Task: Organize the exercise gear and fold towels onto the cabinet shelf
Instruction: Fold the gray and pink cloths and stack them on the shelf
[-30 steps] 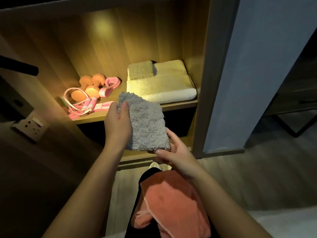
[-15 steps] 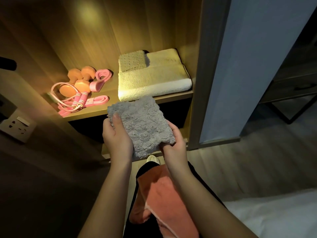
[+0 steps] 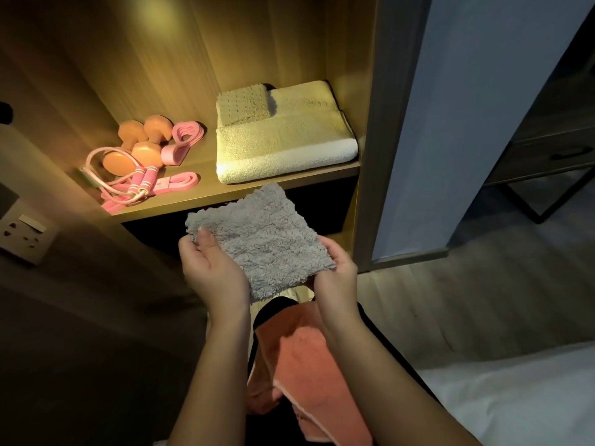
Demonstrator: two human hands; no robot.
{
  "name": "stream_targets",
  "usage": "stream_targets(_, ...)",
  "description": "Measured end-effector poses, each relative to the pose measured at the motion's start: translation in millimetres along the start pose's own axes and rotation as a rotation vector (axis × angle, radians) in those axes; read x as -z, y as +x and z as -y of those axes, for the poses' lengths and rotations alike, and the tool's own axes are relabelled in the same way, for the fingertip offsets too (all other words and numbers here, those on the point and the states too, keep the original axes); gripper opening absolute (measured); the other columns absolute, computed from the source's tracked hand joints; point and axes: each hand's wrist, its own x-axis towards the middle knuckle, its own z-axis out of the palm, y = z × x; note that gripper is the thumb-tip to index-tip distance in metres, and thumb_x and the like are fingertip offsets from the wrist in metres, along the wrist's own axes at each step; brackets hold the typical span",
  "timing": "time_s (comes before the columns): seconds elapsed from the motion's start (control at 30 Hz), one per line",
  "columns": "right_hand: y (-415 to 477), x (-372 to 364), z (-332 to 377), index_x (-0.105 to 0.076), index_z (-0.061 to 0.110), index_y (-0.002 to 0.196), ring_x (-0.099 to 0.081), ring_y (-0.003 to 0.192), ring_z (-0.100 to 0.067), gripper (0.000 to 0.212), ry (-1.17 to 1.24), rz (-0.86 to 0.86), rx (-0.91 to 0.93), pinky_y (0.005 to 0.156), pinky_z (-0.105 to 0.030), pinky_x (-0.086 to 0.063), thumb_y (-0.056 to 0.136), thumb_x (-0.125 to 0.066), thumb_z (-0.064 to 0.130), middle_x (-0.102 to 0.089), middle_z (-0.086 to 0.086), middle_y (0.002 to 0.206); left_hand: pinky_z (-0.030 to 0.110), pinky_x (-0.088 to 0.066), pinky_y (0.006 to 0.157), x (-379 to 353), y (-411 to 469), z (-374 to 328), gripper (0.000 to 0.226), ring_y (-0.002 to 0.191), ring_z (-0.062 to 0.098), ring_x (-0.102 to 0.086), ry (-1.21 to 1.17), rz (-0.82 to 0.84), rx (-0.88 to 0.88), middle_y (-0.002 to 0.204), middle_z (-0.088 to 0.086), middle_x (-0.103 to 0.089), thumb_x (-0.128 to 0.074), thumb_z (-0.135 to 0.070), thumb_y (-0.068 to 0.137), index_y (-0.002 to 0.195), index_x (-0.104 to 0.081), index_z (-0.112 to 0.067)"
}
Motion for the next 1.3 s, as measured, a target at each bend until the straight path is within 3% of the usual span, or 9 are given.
stream_targets(0.27, 4.2, 34.4, -0.8, -0.062, 0.021, 0.123, -0.065, 0.112, -0.024, 0.050, 0.071, 0.373, -0.246, 0.085, -0.037, -0.056, 0.086, -0.057, -0.012, -0.065, -0.010, 0.125, 0.030, -0.036, 0.061, 7.2, 1.5, 4.1, 0.029, 0.061, 0.003, -0.041, -0.005, 0.089, 0.033, 0.071, -0.005, -0.044, -0.040, -0.033, 0.104, 0.077, -0.043, -0.022)
stream_targets(0.37, 4.3, 49.9, 9.3, -0.053, 0.012, 0.137, -0.052, 0.128, -0.033, 0.062, 0.339, 0.597, -0.425, 0.105, -0.049, -0.043, 0.080, -0.075, 0.015, -0.055, -0.017, 0.137, 0.036, -0.042, 0.067, 12.0, 9.2, 0.7, 0.029, 0.072, 0.015, -0.051, 0.030, 0.221, 0.012, 0.079, -0.001, -0.052, -0.041, -0.043, 0.101, 0.080, -0.048, -0.025)
stream_targets(0.53, 1.1, 36.5, 21.9, -0.061, 0.013, 0.123, -0.066, 0.111, -0.023, 0.053, 0.070, 0.358, -0.440, 0.088, -0.038, -0.056, 0.086, -0.064, 0.050, -0.069, -0.010, 0.119, 0.018, -0.043, 0.061, 6.4, -6.1, -6.9, 0.020, 0.069, -0.001, -0.053, 0.097, 0.516, -0.184, 0.076, -0.019, -0.056, -0.043, -0.037, 0.099, 0.081, -0.049, -0.031)
stream_targets(0.63, -1.4, 29.0, 18.9, -0.066, 0.020, 0.104, -0.066, 0.092, -0.003, 0.033, -0.483, 0.050, -0.029, 0.079, -0.024, -0.053, 0.096, -0.050, 0.048, -0.071, 0.005, 0.096, 0.016, -0.034, 0.050, 4.0, -16.9, -2.7, 0.023, 0.059, -0.002, -0.046, 0.164, 0.489, -0.271, 0.066, -0.016, -0.050, -0.045, -0.032, 0.100, 0.079, -0.047, -0.025)
stream_targets(0.7, -4.0, 25.6, 21.7, -0.059, 0.024, 0.081, -0.057, 0.070, 0.008, 0.027, -0.597, -0.061, 0.245, 0.060, -0.010, -0.041, 0.100, -0.047, 0.038, -0.061, 0.012, 0.072, 0.020, -0.029, 0.047, 2.4, -24.6, -1.2, 0.026, 0.054, 0.001, -0.041, 0.193, 0.423, -0.274, 0.062, -0.011, -0.043, -0.046, -0.028, 0.101, 0.078, -0.045, -0.018)
stream_targets(0.77, -2.4, 26.6, 21.8, -0.053, 0.023, 0.072, -0.050, 0.058, 0.003, 0.031, -0.601, -0.076, 0.329, 0.051, -0.014, -0.037, 0.101, -0.046, 0.034, -0.052, 0.010, 0.061, 0.018, -0.029, 0.046, 0.0, -29.9, -0.4, 0.026, 0.053, 0.001, -0.041, 0.203, 0.384, -0.251, 0.061, -0.009, -0.041, -0.046, -0.026, 0.102, 0.077, -0.044, -0.019)
stream_targets(0.97, 6.7, 34.4, 19.5, -0.050, 0.016, 0.076, -0.044, 0.059, -0.002, 0.030, -0.575, 0.027, 0.292, 0.058, -0.025, -0.038, 0.102, -0.044, 0.030, -0.048, 0.005, 0.066, 0.021, -0.027, 0.046, 1.1, -33.1, 2.4, 0.024, 0.051, 0.002, -0.040, 0.181, 0.365, -0.231, 0.060, -0.011, -0.039, -0.046, -0.028, 0.102, 0.078, -0.044, -0.021)
stream_targets(1.13, 25.6, 59.0, 23.8, -0.053, 0.019, 0.072, -0.045, 0.053, -0.015, 0.037, -0.513, -0.257, 0.267, 0.052, -0.033, -0.038, 0.104, -0.036, 0.028, -0.047, 0.002, 0.056, 0.032, -0.037, 0.052, 19.9, -13.8, 6.6, 0.029, 0.055, 0.004, -0.043, 0.132, 0.189, -0.207, 0.066, -0.010, -0.047, -0.042, -0.042, 0.099, 0.088, -0.048, -0.015)
stream_targets(1.3, 26.2, 53.5, 19.7, -0.061, 0.021, 0.087, -0.060, 0.058, -0.008, 0.034, -0.467, -0.009, 0.164, 0.051, -0.022, -0.049, 0.104, -0.034, 0.033, -0.062, 0.004, 0.069, 0.017, -0.032, 0.048, 19.3, -10.9, -3.1, 0.019, 0.057, -0.003, -0.046, 0.175, 0.351, -0.320, 0.067, -0.011, -0.048, -0.045, -0.034, 0.100, 0.086, -0.047, -0.020)
